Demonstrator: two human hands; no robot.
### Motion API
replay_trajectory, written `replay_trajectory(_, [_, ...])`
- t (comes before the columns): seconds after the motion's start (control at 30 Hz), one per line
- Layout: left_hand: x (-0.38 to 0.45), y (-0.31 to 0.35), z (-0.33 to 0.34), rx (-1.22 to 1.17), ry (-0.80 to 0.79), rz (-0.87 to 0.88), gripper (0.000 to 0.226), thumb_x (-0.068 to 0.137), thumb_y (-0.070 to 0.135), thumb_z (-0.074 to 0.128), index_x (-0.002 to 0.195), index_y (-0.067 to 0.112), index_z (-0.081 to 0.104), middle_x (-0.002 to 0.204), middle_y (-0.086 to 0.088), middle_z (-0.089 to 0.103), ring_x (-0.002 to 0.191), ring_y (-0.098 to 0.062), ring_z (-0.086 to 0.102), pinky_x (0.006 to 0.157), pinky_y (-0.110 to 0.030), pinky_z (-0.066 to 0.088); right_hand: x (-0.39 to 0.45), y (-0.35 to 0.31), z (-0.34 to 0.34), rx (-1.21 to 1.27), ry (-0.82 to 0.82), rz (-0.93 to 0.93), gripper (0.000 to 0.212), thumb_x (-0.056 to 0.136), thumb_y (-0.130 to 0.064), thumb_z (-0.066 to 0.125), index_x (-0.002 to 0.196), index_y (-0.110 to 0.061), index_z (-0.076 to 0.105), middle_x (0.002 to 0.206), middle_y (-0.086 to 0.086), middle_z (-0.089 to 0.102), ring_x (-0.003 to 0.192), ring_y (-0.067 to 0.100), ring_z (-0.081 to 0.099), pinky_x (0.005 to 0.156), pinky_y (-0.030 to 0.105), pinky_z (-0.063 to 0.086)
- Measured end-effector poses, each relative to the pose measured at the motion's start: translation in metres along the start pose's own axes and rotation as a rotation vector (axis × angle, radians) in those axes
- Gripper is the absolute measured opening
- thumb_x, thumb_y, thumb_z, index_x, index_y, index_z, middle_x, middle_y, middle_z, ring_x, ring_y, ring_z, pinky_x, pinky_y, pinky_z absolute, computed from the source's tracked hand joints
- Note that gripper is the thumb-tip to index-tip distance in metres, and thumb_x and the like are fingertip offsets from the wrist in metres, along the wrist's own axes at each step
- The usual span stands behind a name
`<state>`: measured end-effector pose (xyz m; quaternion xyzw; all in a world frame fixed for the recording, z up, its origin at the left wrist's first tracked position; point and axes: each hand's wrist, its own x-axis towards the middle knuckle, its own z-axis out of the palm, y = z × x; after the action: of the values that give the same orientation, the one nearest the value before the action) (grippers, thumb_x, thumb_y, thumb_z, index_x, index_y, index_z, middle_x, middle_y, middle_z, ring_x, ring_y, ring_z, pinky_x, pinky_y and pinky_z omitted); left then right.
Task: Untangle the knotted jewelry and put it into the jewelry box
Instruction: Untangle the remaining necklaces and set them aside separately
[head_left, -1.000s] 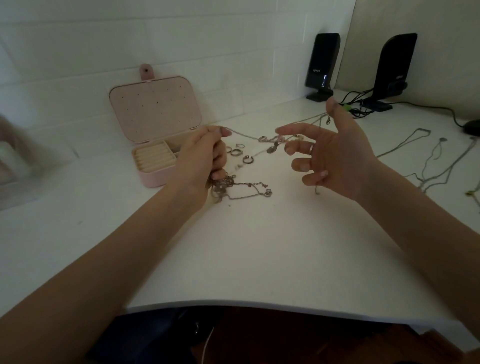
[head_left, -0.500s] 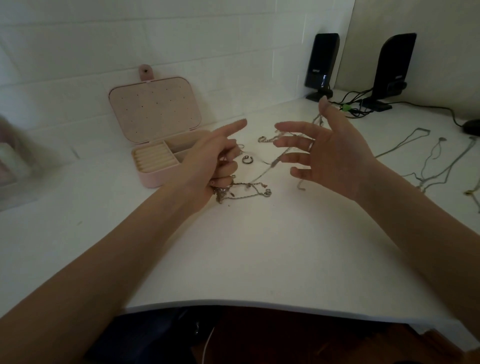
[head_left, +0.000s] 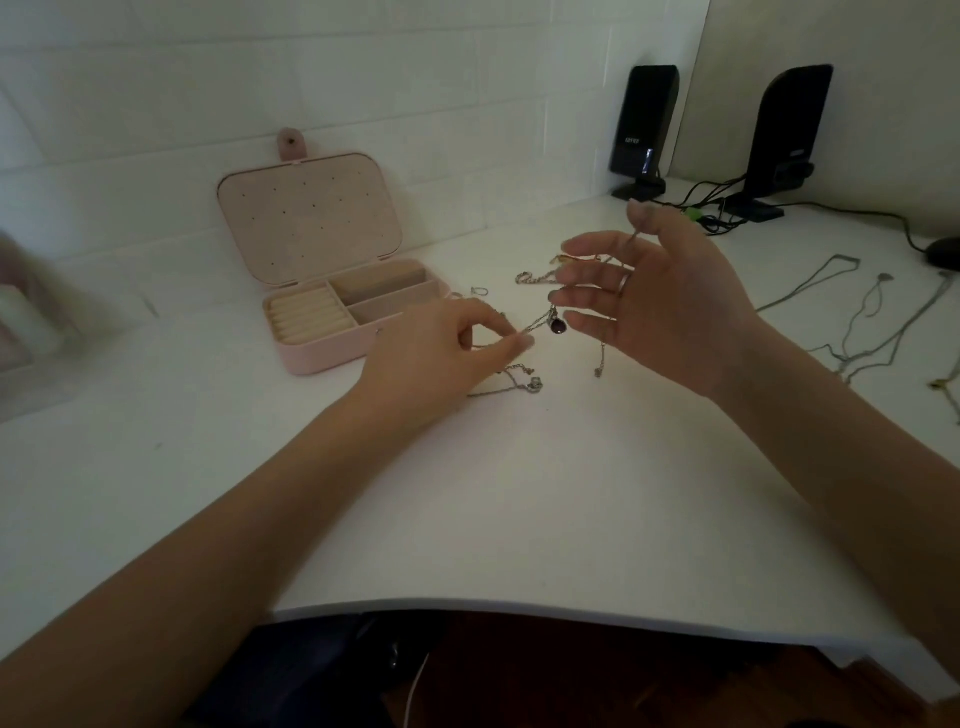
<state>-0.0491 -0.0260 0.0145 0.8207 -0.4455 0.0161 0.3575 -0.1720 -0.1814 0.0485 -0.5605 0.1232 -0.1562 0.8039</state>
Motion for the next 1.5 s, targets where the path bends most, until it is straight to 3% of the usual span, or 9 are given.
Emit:
replay_trajectory(0.17, [0.001, -0.003, 0.001, -0.001, 0.016, 0.007, 0.017, 0.088, 0.042, 0.062, 0.077, 0.03, 0.068, 0.05, 0.01, 0.037, 0.047, 0.001, 0.038, 0.054, -0.027, 0.025, 0.003, 0.005, 0.0, 0.054, -0.133, -0.034, 0.025, 0.084, -0.017, 0.046, 0.094, -0.006, 0.066, 0.084, 0.011, 0.065, 0.083, 0.025, 0.066, 0.077, 0.033, 0.055])
replay_trajectory(0.27, [0.003, -0.005, 0.001, -0.171, 0.055, -0.033, 0.019, 0.091, 0.033, 0.062, 0.075, 0.026, 0.067, 0.047, 0.011, 0.039, 0.043, -0.004, 0.034, 0.053, -0.026, 0.031, 0.003, 0.005, -0.002, 0.068, -0.172, -0.031, 0.033, 0.068, -0.005, 0.044, 0.095, -0.004, 0.063, 0.083, 0.012, 0.064, 0.08, 0.025, 0.066, 0.077, 0.031, 0.055])
replay_trajectory(0.37, [0.004, -0.001, 0.001, -0.293, 0.092, -0.059, 0.02, 0.095, 0.026, 0.057, 0.077, 0.021, 0.065, 0.044, 0.011, 0.04, 0.038, -0.004, 0.03, 0.042, -0.017, 0.026, 0.004, 0.005, -0.002, 0.007, -0.094, -0.007, 0.029, 0.079, -0.002, 0.037, 0.092, -0.003, 0.063, 0.074, 0.01, 0.062, 0.071, 0.023, 0.063, 0.068, 0.028, 0.055])
replay_trajectory(0.53, [0.004, 0.003, -0.002, -0.45, 0.129, -0.118, 0.021, 0.098, 0.023, 0.05, 0.08, 0.019, 0.061, 0.046, 0.013, 0.039, 0.037, -0.005, 0.025, 0.037, -0.017, 0.022, 0.007, 0.014, -0.004, -0.476, 0.093, -0.094, 0.012, 0.091, -0.011, 0.061, 0.099, -0.005, 0.068, 0.067, 0.004, 0.06, 0.057, 0.011, 0.059, 0.057, 0.018, 0.052])
replay_trajectory(0.73, [0.004, 0.005, 0.003, -0.535, 0.065, -0.138, 0.025, 0.098, 0.022, 0.05, 0.076, 0.024, 0.061, 0.048, 0.01, 0.034, 0.039, -0.009, 0.023, 0.04, -0.02, 0.017, 0.009, 0.024, -0.003, -0.863, 0.056, -0.134, 0.01, 0.085, -0.023, 0.071, 0.093, -0.017, 0.075, 0.053, -0.008, 0.06, 0.048, 0.004, 0.055, 0.053, 0.015, 0.048])
replay_trajectory(1.03, [0.006, 0.006, -0.001, -0.636, 0.027, -0.268, 0.03, 0.096, 0.019, 0.049, 0.068, 0.02, 0.059, 0.053, 0.003, 0.025, 0.037, -0.008, 0.021, 0.042, -0.019, 0.016, 0.008, 0.023, 0.0, -0.877, -0.018, -0.133, 0.015, 0.086, -0.032, 0.067, 0.076, -0.022, 0.074, 0.054, -0.007, 0.056, 0.053, 0.008, 0.053, 0.059, 0.023, 0.044])
replay_trajectory(1.23, [0.006, 0.007, -0.002, -0.614, -0.121, -0.239, 0.045, 0.094, 0.022, 0.056, 0.049, 0.023, 0.054, 0.049, 0.009, 0.037, 0.044, -0.009, 0.027, 0.039, -0.017, 0.022, 0.007, 0.021, 0.0, -0.816, 0.068, -0.184, 0.015, 0.09, -0.02, 0.063, 0.077, -0.015, 0.068, 0.048, -0.001, 0.048, 0.043, 0.008, 0.048, 0.053, 0.021, 0.047])
replay_trajectory(1.37, [0.001, 0.012, -0.004, -0.554, -0.177, -0.148, 0.041, 0.089, 0.026, 0.062, 0.049, 0.024, 0.056, 0.063, -0.012, 0.037, 0.052, -0.02, 0.028, 0.047, -0.021, 0.023, 0.006, 0.018, 0.001, -0.761, 0.151, -0.184, 0.018, 0.092, -0.018, 0.06, 0.075, -0.012, 0.061, 0.045, -0.005, 0.042, 0.04, 0.01, 0.047, 0.048, 0.021, 0.043])
replay_trajectory(1.5, [-0.004, 0.018, -0.005, -0.536, -0.164, -0.096, 0.039, 0.088, 0.025, 0.066, 0.05, 0.023, 0.059, 0.074, -0.026, 0.045, 0.06, -0.023, 0.031, 0.052, -0.029, 0.022, 0.004, 0.015, 0.004, -0.649, 0.132, -0.155, 0.024, 0.095, -0.023, 0.056, 0.072, -0.015, 0.056, 0.047, -0.004, 0.046, 0.044, 0.013, 0.05, 0.056, 0.027, 0.04])
